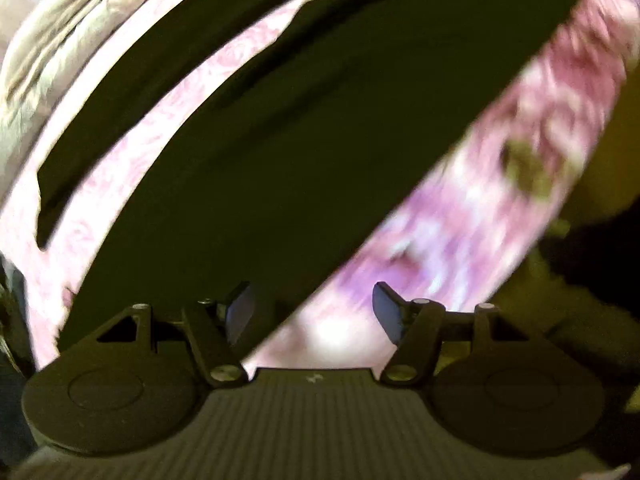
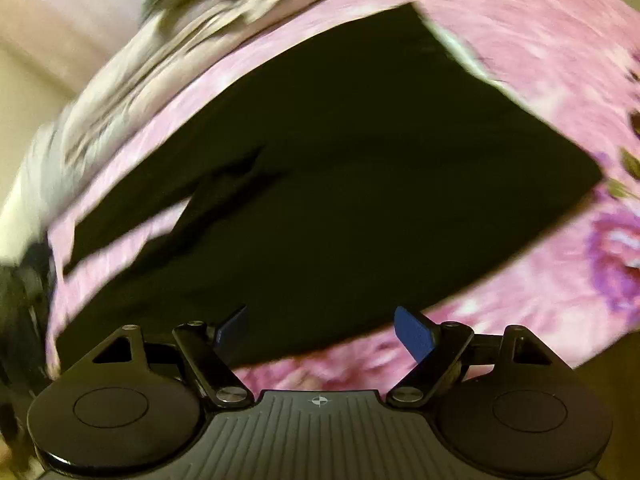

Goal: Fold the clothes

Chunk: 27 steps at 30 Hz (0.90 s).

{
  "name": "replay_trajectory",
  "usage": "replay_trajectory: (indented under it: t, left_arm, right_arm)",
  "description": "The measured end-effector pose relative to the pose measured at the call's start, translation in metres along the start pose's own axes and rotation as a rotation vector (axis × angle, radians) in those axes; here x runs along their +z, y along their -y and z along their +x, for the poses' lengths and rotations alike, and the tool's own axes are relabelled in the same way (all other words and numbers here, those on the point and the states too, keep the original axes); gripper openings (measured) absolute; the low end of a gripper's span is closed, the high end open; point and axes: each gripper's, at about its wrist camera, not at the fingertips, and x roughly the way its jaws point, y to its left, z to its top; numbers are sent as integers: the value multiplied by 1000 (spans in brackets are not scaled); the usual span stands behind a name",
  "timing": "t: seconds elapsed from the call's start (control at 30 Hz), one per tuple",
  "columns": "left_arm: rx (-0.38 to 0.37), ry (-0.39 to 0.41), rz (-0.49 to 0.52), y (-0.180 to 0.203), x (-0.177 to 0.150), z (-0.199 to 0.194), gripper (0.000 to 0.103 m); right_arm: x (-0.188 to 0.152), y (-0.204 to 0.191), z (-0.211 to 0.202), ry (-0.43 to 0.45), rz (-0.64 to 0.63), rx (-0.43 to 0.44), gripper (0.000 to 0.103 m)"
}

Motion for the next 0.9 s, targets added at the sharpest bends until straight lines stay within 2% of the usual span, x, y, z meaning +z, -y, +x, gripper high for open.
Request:
replay_trajectory:
  t: [0.07,0.17,0.23,0.43,0.6,0.67,0.8,0.9]
  left_arm:
    - [-13,26,21,-16,-16,2,61]
    - [-38,80,23,-32,-19,2,61]
    - [-53,117,13,-40,-9,2,62]
    - [-58,186,-36,-62,9,10,62]
    - [-62,177,-119,-64,17,20,62]
    - [-72,161,-150,-60,19,27,62]
    - [-97,131,-141,-50,26,32,62]
    - [-117,133,-141,-49,35,31,63]
  right_arm:
    - [-12,-31,12,-12,-64,-6,82]
    - [-19,-69,32,-17,-119,20,82]
    - [-14,-95,50,-12,-171,32,82]
    - [19,-157,135,2,-333,95,82]
    - [53,-173,223,-6,-358,114,82]
    - [63,-178,245,-15,-375,118,82]
    - [72,-180,234,-29,-408,145,82]
    - [79,-156,205,36,-390,106,82]
